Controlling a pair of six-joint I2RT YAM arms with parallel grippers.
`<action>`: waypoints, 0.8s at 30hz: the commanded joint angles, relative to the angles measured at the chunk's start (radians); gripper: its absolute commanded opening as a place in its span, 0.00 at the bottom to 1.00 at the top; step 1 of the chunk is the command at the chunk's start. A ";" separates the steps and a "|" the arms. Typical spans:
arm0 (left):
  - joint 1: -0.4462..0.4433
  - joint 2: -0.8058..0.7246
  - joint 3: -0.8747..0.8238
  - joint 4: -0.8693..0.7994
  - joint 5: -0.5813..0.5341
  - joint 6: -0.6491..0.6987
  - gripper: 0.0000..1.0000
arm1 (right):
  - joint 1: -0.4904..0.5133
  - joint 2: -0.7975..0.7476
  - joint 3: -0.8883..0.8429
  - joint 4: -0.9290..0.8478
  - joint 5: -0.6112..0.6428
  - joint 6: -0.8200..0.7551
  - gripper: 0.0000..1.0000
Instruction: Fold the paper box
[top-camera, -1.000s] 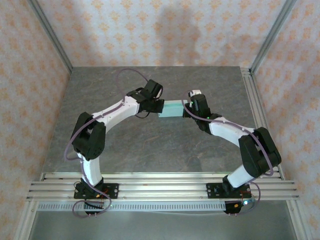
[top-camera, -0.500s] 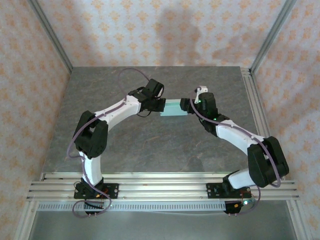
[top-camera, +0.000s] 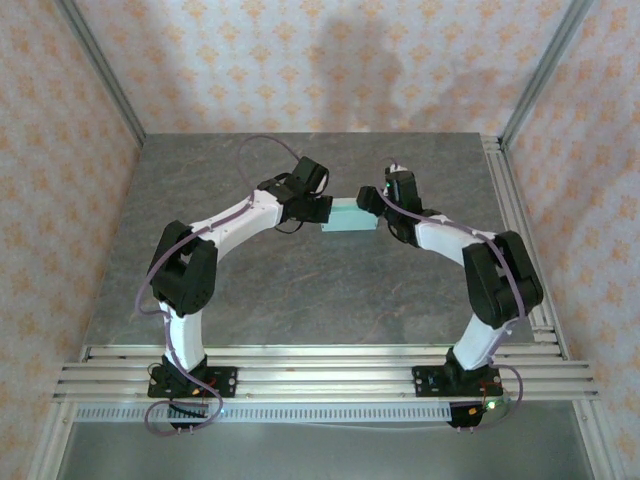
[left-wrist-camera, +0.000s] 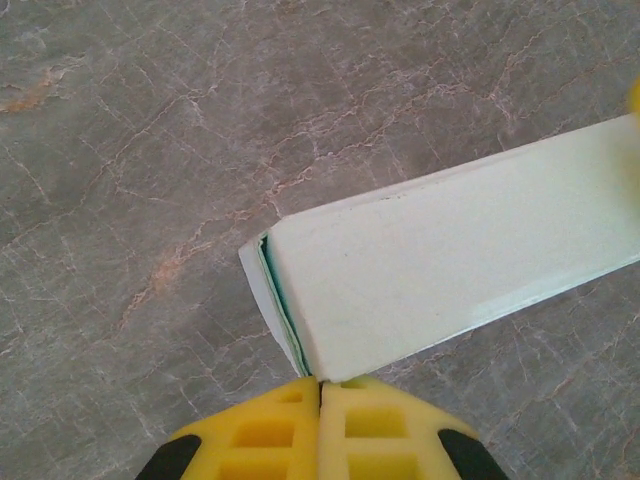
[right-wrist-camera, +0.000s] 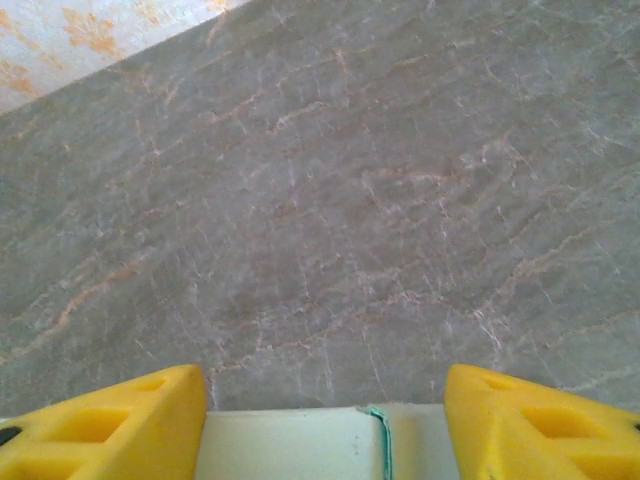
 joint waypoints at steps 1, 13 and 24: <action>0.001 0.002 0.013 -0.049 0.038 -0.006 0.08 | -0.003 0.038 -0.022 0.016 0.005 0.016 0.62; 0.033 -0.152 -0.056 0.049 0.178 -0.070 0.54 | -0.002 0.092 -0.049 0.058 0.004 0.020 0.60; 0.121 -0.067 -0.059 0.155 0.199 -0.253 0.72 | -0.002 0.065 -0.066 0.080 -0.066 -0.005 0.59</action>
